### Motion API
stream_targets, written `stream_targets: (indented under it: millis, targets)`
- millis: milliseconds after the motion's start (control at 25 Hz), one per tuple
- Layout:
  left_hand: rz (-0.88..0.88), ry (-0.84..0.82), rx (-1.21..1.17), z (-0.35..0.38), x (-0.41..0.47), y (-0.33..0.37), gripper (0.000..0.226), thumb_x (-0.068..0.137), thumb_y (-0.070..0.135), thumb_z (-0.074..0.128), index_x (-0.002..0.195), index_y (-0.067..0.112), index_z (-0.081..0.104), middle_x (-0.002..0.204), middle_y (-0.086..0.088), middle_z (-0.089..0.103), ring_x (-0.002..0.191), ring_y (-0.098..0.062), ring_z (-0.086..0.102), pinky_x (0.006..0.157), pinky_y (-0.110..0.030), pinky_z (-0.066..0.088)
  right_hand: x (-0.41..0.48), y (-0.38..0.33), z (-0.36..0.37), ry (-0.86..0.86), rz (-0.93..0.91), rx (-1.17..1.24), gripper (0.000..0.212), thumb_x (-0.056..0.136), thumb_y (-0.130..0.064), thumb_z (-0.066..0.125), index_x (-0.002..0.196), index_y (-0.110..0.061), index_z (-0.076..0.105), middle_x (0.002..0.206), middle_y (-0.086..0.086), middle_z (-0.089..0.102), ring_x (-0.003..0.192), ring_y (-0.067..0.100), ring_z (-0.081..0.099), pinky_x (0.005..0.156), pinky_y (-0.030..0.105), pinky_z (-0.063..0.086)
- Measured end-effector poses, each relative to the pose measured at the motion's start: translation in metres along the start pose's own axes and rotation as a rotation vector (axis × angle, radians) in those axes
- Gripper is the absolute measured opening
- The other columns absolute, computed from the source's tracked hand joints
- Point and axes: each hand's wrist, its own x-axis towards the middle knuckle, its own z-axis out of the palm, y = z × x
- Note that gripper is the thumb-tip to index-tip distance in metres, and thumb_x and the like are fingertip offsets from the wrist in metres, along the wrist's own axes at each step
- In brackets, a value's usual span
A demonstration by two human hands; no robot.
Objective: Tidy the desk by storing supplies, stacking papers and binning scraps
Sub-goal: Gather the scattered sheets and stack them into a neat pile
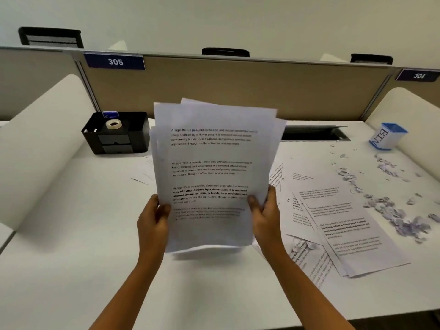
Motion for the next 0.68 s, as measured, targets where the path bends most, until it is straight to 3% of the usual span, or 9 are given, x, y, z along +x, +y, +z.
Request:
stream_targets:
  millis: [120,240,360,440,520,600,680]
  targets:
    - [0.113,0.017,-0.020,-0.001,0.009,0.020,0.006,0.086,0.022,0.049,0.086,0.023,0.054,0.082,0.017,0.064,0.074,-0.004,0.058,0.062,-0.014,0.049,0.004,-0.010,-0.002,0.026,-0.067,0.019,0.035,0.088,-0.024,0.057,0.117,-0.012,0.040,0.113,0.001,0.058,0.091,-0.002,0.059,0.075,0.011,0.053]
    - [0.166,0.031,-0.120,-0.002,0.009,0.035,0.024,0.088,0.039,0.050,0.101,0.019,0.054,0.090,0.020,0.065,0.085,-0.005,0.062,0.067,-0.015,0.052,0.000,-0.013,-0.007,-0.011,-0.091,0.117,0.044,0.081,-0.030,0.061,0.118,-0.024,0.037,0.117,-0.006,0.056,0.103,0.005,0.059,0.082,0.024,0.056]
    - [0.178,0.015,-0.185,0.000,0.008,0.045,0.056,0.082,0.064,0.046,0.110,0.016,0.052,0.091,0.022,0.065,0.086,-0.003,0.062,0.064,-0.013,0.050,-0.007,-0.020,-0.003,-0.025,-0.127,0.174,0.045,0.083,-0.026,0.055,0.124,-0.021,0.037,0.115,-0.009,0.056,0.099,-0.007,0.057,0.074,0.010,0.052]
    - [0.167,0.031,-0.203,0.004,0.010,0.048,0.054,0.084,0.058,0.045,0.114,0.014,0.051,0.089,0.024,0.064,0.084,-0.001,0.061,0.064,-0.013,0.050,-0.009,-0.022,0.005,-0.073,-0.111,0.256,0.034,0.090,-0.025,0.050,0.123,-0.024,0.040,0.114,-0.005,0.058,0.098,-0.002,0.060,0.071,0.014,0.053]
    - [0.170,0.059,-0.214,0.006,0.010,0.049,0.033,0.089,0.040,0.042,0.110,0.018,0.052,0.087,0.025,0.064,0.083,-0.001,0.061,0.064,-0.013,0.050,-0.009,-0.022,0.010,-0.093,-0.084,0.283,0.022,0.091,-0.029,0.046,0.113,-0.029,0.043,0.110,-0.004,0.060,0.096,0.008,0.062,0.070,0.022,0.055]
    - [0.190,0.081,-0.206,0.006,0.009,0.052,0.019,0.090,0.034,0.040,0.104,0.027,0.050,0.088,0.025,0.064,0.084,-0.001,0.061,0.065,-0.014,0.050,-0.006,-0.022,0.011,-0.065,-0.088,0.276,0.021,0.087,-0.032,0.046,0.107,-0.028,0.043,0.109,-0.001,0.060,0.096,0.014,0.062,0.070,0.025,0.055]
    - [0.221,0.100,-0.184,0.004,0.008,0.057,0.025,0.090,0.032,0.043,0.113,0.025,0.044,0.094,0.025,0.062,0.088,-0.004,0.061,0.067,-0.015,0.052,-0.005,-0.024,0.010,-0.034,-0.109,0.260,0.026,0.085,-0.034,0.049,0.108,-0.026,0.041,0.112,-0.001,0.059,0.098,0.017,0.061,0.071,0.026,0.056]
